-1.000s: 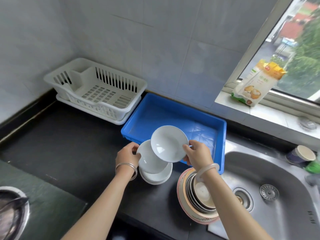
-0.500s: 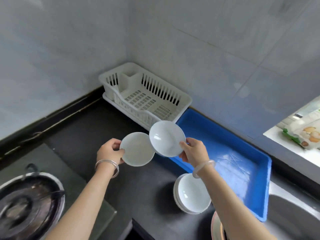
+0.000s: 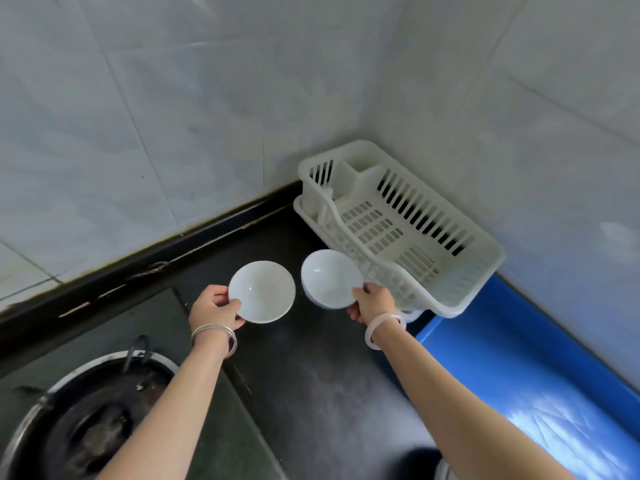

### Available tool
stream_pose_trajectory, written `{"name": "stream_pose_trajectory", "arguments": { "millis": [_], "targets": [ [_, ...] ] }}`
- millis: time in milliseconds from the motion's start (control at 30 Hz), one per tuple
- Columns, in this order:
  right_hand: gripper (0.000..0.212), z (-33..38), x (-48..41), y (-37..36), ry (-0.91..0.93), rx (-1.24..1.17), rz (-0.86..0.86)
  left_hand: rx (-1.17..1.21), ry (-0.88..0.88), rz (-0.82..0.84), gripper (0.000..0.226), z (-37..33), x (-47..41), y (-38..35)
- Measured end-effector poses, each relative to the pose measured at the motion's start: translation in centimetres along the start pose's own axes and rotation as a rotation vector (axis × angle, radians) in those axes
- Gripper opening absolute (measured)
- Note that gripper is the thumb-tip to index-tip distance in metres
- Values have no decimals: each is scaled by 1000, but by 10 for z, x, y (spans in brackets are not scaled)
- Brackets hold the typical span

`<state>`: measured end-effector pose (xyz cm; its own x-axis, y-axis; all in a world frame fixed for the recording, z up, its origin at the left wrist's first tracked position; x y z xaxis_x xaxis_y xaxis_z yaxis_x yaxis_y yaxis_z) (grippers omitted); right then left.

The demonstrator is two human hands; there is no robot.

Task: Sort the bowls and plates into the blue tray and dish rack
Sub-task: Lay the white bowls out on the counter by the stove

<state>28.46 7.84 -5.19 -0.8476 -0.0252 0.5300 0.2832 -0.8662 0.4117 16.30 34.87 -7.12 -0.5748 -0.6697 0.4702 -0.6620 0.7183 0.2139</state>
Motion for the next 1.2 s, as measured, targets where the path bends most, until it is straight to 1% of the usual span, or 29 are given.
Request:
{"name": "stream_pose_trajectory", "arguments": {
  "millis": [133, 333, 500, 833, 967, 1067, 1133, 1200],
  "targets": [
    [18, 5, -31, -31, -63, -41, -16, 104, 62, -75, 22, 3, -26, 7],
    [20, 19, -62, -66, -106, -68, -34, 181, 98, -169, 23, 5, -50, 11],
    [19, 27, -77, -85, -130, -105, -32, 240, 110, -191, 25, 7, -61, 10],
    [15, 33, -90, -100, -156, -167, -31, 236, 123, -230, 25, 7, -69, 8],
    [28, 27, -87, -104, -210, -265, 70, 341, 142, -188, 26, 12, -67, 4],
    [40, 20, -82, -107, -228, -388, 153, 497, 225, -88, 34, 22, -62, -6],
    [45, 16, -79, -109, -207, -502, 169, 539, 247, -60, 37, 26, -60, -10],
    [49, 16, -79, -111, -184, -583, 153, 579, 233, -84, 37, 26, -59, -12]
  ]
}}
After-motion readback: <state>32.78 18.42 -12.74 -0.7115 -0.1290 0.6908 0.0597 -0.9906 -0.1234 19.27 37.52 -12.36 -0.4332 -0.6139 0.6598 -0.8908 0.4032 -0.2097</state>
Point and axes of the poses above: each hand's wrist, its own x-axis away from the middle knuckle, its own y-axis out of the back of the hand, z = x × y, the point moved 7 cm from there along -x, towards the middle knuckle, and after that the axes turned 3 degrees about z, right-handed, at the moved point
